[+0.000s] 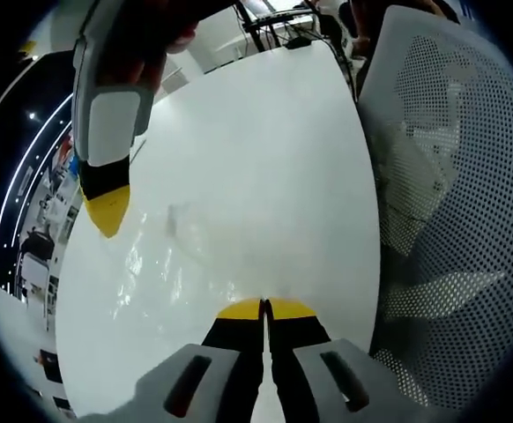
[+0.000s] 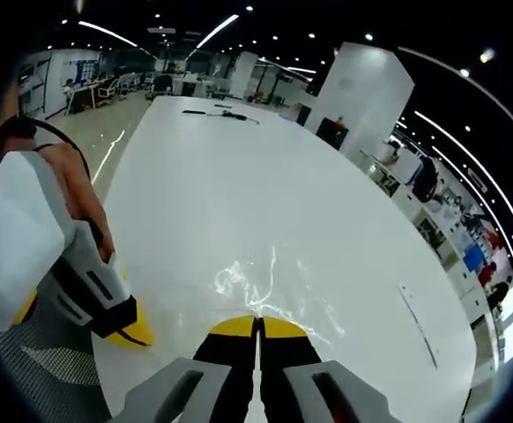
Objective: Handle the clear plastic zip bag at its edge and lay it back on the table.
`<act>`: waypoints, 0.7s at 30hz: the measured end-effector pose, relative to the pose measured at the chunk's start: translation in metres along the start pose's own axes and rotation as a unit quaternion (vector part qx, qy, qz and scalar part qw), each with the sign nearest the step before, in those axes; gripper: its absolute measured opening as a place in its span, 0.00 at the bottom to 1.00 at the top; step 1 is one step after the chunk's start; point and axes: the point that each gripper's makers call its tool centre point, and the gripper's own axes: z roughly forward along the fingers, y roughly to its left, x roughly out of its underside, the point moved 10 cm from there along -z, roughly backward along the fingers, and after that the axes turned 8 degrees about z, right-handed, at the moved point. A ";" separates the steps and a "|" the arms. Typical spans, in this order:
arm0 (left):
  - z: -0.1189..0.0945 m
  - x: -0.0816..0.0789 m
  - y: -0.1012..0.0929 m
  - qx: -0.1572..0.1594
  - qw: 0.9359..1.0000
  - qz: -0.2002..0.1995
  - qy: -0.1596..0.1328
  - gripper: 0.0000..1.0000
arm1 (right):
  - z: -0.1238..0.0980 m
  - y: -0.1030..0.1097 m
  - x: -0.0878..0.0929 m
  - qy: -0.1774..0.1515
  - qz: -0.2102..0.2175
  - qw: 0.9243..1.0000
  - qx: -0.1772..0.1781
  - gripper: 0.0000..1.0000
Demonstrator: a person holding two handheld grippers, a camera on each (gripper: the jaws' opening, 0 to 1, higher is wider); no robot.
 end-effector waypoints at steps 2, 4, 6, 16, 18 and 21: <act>0.000 0.001 0.000 -0.001 1.000 0.000 0.000 0.00 | 0.000 0.000 0.000 0.000 0.000 1.000 -0.002 0.00; -0.002 0.000 0.001 -0.005 1.000 -0.004 -0.004 0.00 | 0.000 0.003 0.001 0.003 -0.011 1.000 -0.009 0.00; -0.004 -0.002 0.003 -0.009 1.000 -0.006 -0.007 0.00 | 0.002 0.003 0.003 0.008 -0.030 1.000 -0.005 0.00; -0.002 -0.001 0.011 -0.017 1.000 -0.014 -0.009 0.00 | -0.003 0.016 0.004 0.014 -0.047 0.999 -0.024 0.00; -0.001 -0.001 0.013 -0.018 1.000 -0.015 -0.008 0.00 | -0.003 0.017 0.006 0.018 -0.043 0.999 -0.029 0.00; -0.002 -0.002 0.015 -0.023 1.000 -0.015 -0.008 0.00 | -0.003 0.020 0.009 0.022 -0.041 0.998 -0.034 0.00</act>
